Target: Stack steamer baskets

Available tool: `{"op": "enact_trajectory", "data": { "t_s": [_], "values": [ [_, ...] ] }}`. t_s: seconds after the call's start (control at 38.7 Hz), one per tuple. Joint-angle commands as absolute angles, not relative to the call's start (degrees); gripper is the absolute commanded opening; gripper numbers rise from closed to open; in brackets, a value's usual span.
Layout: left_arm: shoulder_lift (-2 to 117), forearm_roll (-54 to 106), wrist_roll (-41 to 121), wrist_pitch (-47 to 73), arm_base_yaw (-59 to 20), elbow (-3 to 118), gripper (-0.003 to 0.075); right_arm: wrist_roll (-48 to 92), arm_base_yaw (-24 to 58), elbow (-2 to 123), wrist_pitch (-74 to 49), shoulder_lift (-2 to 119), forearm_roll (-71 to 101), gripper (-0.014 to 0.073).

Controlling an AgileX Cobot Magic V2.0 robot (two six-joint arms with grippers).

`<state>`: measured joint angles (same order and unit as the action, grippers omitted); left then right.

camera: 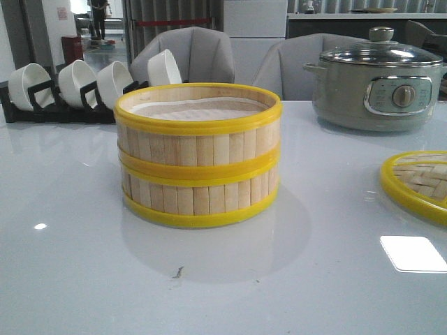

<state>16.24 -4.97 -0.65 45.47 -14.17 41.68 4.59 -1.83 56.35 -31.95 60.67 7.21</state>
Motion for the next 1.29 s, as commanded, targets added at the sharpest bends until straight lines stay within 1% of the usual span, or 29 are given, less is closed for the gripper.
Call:
{"op": "enact_trajectory", "data": {
  "t_s": [0.0, 0.31, 0.47, 0.72, 0.9, 1.27],
  "values": [
    [16.44, -4.91, -1.29, 40.08, -14.16, 42.16, 0.0085, 5.19, -1.83, 58.52, -27.94, 59.92, 7.25, 0.0517],
    [16.44, -5.01, -1.29, 39.54, -14.16, 41.79, 0.0085, 5.19, -1.83, 58.52, -27.94, 59.92, 7.25, 0.0517],
    [16.44, -5.01, -1.29, 37.26, -14.16, 41.79, 0.0085, 5.19, -1.83, 58.52, -27.94, 59.92, 7.25, 0.0517],
    [16.44, -5.01, -1.29, 24.58, -14.16, 37.98, 0.0085, 5.19, -1.83, 58.52, -27.94, 59.92, 7.25, 0.0517],
    [16.44, -5.01, -1.29, 20.03, -14.16, 33.11, 0.0085, 5.19, -1.83, 58.52, -27.94, 59.92, 7.25, 0.0517],
    [16.44, -5.01, -1.29, 19.29, -14.16, 30.55, 0.0085, 5.19, -1.83, 58.52, -27.94, 59.92, 7.25, 0.0517]
  ]
}}
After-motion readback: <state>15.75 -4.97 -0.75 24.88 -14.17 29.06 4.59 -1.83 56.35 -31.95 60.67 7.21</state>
